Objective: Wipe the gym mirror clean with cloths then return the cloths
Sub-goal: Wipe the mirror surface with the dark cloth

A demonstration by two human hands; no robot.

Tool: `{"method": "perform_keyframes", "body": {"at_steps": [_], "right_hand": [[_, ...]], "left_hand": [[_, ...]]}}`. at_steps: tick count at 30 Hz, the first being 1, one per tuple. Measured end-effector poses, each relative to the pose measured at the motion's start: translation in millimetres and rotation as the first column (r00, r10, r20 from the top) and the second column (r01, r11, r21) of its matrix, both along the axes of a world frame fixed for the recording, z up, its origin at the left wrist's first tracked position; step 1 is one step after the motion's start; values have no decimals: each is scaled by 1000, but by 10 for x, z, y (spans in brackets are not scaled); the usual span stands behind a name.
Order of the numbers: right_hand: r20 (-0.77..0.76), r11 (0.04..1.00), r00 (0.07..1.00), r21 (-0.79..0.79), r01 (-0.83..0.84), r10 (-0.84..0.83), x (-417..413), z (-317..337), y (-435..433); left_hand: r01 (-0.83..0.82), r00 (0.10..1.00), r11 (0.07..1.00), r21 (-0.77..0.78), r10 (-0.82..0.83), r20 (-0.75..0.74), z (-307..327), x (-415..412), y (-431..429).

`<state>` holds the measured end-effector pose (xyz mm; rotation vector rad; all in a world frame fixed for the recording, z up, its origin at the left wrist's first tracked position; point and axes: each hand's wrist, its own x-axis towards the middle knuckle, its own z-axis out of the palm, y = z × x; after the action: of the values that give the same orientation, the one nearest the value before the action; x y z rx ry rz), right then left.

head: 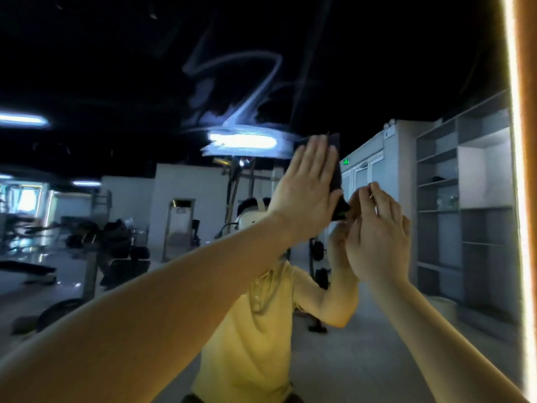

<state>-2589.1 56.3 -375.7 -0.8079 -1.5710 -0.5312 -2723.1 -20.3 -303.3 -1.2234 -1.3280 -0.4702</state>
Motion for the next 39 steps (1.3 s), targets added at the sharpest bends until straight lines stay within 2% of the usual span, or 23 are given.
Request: {"method": "perform_keyframes", "body": {"at_steps": [2,4,7,10,12,14,17,20,22,23,25,29,33,36,39], "right_hand": [[-40,999,998,19,-44,44,2,74,-83],[-24,992,995,88,-93,96,-66,189,-172],[31,979,993,164,-121,118,-255,456,-195],[6,981,998,184,-59,59,-410,625,-140],[-6,980,999,192,-51,53,-462,622,-80],[-11,976,998,208,-64,68,-486,613,-44],[-6,969,992,219,-118,123,-435,657,-63],[-49,945,963,211,-249,264,-243,677,-48],[-73,928,944,225,-298,321,-129,666,-59],[-69,924,942,233,-304,328,-110,682,-72],[-71,928,950,245,-279,304,-148,808,-98],[-66,969,990,222,-106,123,-375,1062,-15],[-91,959,991,275,-67,95,-507,1036,211],[-82,944,990,320,-81,113,-487,1062,304],[-24,939,987,313,-143,158,-360,1020,384]], "left_hand": [[-30,989,993,-115,13,-144,-3,-43,-50],[-49,982,994,-94,31,-187,40,-345,-246],[-68,998,997,47,68,3,183,-1005,-718],[-180,963,973,146,144,228,408,-1501,-1186],[-190,925,960,205,105,366,592,-1527,-1218],[-154,911,950,272,30,411,743,-1255,-974],[-45,966,962,271,-28,258,868,-559,-326],[42,998,999,31,-43,36,815,-9,69],[14,996,996,-91,-22,-88,797,-107,-15],[-1,992,995,-96,-11,-125,791,-268,-132],[-3,997,1000,-19,2,-71,838,-714,-450],[-169,964,971,170,127,233,1030,-1592,-1170],[-191,914,938,289,62,402,1288,-1388,-1011],[-80,954,957,279,-7,299,1493,-755,-506],[40,998,998,55,-42,45,1444,-116,-14]]}}
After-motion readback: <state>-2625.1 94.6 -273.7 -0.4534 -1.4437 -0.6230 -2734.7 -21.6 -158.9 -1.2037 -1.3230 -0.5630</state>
